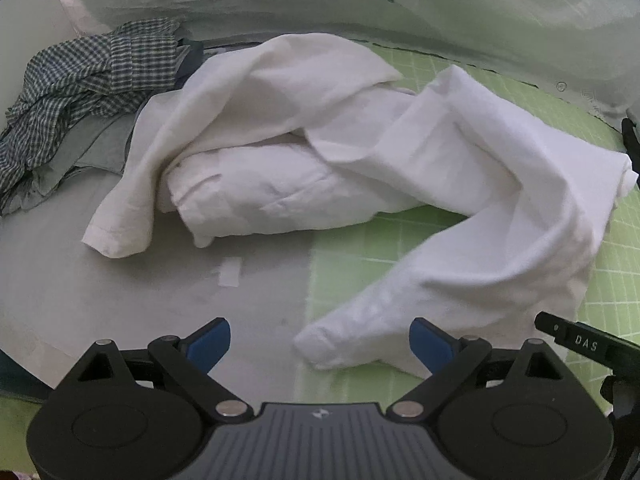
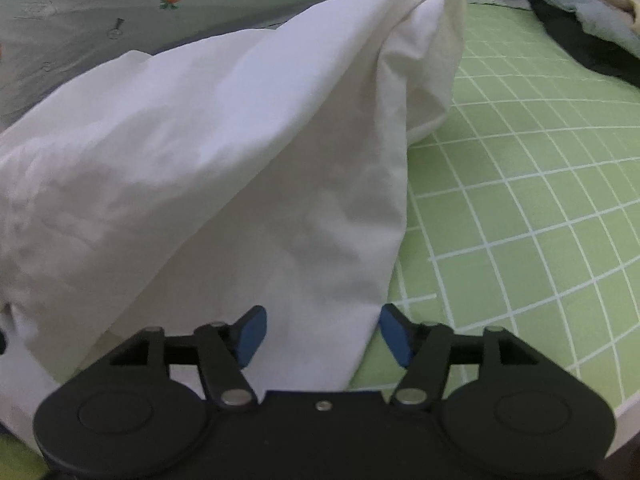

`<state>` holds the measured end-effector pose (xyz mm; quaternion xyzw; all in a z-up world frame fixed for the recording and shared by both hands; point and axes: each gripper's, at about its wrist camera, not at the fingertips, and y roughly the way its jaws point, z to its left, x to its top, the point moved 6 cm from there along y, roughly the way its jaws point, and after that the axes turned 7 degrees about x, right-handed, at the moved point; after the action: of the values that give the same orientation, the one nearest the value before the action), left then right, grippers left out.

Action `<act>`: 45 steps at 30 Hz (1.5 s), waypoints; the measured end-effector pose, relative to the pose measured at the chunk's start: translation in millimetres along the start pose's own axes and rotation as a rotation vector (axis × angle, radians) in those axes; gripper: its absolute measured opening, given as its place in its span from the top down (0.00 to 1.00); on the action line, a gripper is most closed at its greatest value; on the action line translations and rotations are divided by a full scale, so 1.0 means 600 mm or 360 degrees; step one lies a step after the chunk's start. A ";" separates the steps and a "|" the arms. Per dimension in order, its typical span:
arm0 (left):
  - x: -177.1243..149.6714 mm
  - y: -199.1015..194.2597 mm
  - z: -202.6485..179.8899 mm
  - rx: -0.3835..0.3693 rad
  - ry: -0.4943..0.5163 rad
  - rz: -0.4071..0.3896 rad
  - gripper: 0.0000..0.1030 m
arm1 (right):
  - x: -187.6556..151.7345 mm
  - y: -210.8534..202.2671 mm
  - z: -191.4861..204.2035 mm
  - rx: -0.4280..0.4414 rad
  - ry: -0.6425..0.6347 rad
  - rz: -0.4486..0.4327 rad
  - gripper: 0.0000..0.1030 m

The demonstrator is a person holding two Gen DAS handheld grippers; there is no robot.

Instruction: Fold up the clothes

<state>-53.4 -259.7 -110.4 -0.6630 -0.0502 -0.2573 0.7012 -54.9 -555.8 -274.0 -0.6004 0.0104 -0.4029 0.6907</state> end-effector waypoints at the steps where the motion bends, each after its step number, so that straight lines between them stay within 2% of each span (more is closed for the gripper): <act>1: 0.002 0.004 0.008 -0.0010 0.0003 0.0006 0.07 | -0.001 0.002 0.005 -0.0034 0.0008 -0.0004 0.25; 4: 0.007 0.017 0.028 -0.0042 0.0020 0.0027 0.07 | -0.008 0.009 0.019 -0.0139 -0.0003 -0.0002 0.21; 6: 0.011 0.027 0.037 -0.0062 0.0035 0.0042 0.07 | -0.011 0.009 0.028 -0.0169 -0.0018 -0.0009 0.29; 7: 0.012 0.030 0.040 -0.0070 0.0042 0.0047 0.07 | -0.010 0.007 0.032 -0.0188 -0.0039 -0.0021 0.47; 8: 0.014 0.034 0.043 -0.0073 0.0047 0.0050 0.07 | -0.010 0.005 0.035 -0.0196 -0.0058 -0.0031 0.78; 9: 0.016 0.038 0.045 -0.0071 0.0052 0.0053 0.07 | -0.010 0.003 0.035 -0.0168 -0.0073 -0.0031 0.96; 13: 0.026 0.048 0.049 -0.0057 0.0050 0.0053 0.07 | -0.005 -0.007 0.022 -0.0085 -0.0008 -0.0054 0.97; 16: 0.035 0.047 0.046 -0.0037 0.0029 0.0040 0.07 | 0.014 -0.032 -0.010 -0.0103 -0.0009 -0.0125 0.97; 19: 0.042 0.050 0.032 0.0013 0.0010 0.0018 0.07 | 0.048 -0.057 -0.070 -0.0241 -0.0040 -0.0214 0.97; 22: 0.046 0.054 0.015 0.0076 -0.0052 0.0014 0.07 | 0.101 -0.085 -0.165 -0.0437 -0.0117 -0.0302 0.97; 27: 0.051 0.050 -0.017 0.0150 -0.0293 0.0003 0.07 | 0.218 -0.130 -0.332 -0.0678 -0.0223 -0.0442 0.98; 30: 0.057 0.050 -0.036 0.0141 -0.0455 0.0000 0.07 | 0.301 -0.153 -0.422 -0.0822 -0.0223 -0.0569 0.98; 32: 0.064 0.053 -0.048 0.0118 -0.0536 0.0000 0.07 | 0.340 -0.154 -0.465 -0.0911 -0.0229 -0.0600 0.97; 34: 0.075 0.058 -0.057 0.0091 -0.0590 -0.0008 0.07 | 0.353 -0.140 -0.490 -0.0915 -0.0197 -0.0546 0.93; 36: 0.088 0.064 -0.057 0.0081 -0.0643 -0.0035 0.07 | 0.362 -0.124 -0.506 -0.0872 -0.0137 -0.0495 0.73; 37: 0.095 0.068 -0.051 0.0085 -0.0688 -0.0045 0.07 | 0.353 -0.116 -0.501 -0.0804 -0.0102 -0.0479 0.45; 38: 0.101 0.074 -0.042 0.0092 -0.0745 -0.0049 0.07 | 0.336 -0.103 -0.494 -0.0730 -0.0073 -0.0455 0.27; 41: 0.113 0.095 -0.008 0.0046 -0.0976 -0.0041 0.07 | 0.271 -0.057 -0.453 -0.0527 0.0023 -0.0335 0.25; 43: 0.120 0.113 0.014 -0.0015 -0.1080 -0.0012 0.07 | 0.230 -0.032 -0.424 -0.0450 0.0112 -0.0271 0.24; 45: 0.123 0.137 0.033 0.0086 -0.1082 0.0054 0.07 | 0.203 -0.015 -0.409 -0.0471 0.0203 -0.0251 0.24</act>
<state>50.8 -263.5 -152.3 -0.6928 -0.2768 -0.0085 0.6658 -99.8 -826.3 -278.0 -0.6676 0.0663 -0.4872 0.5590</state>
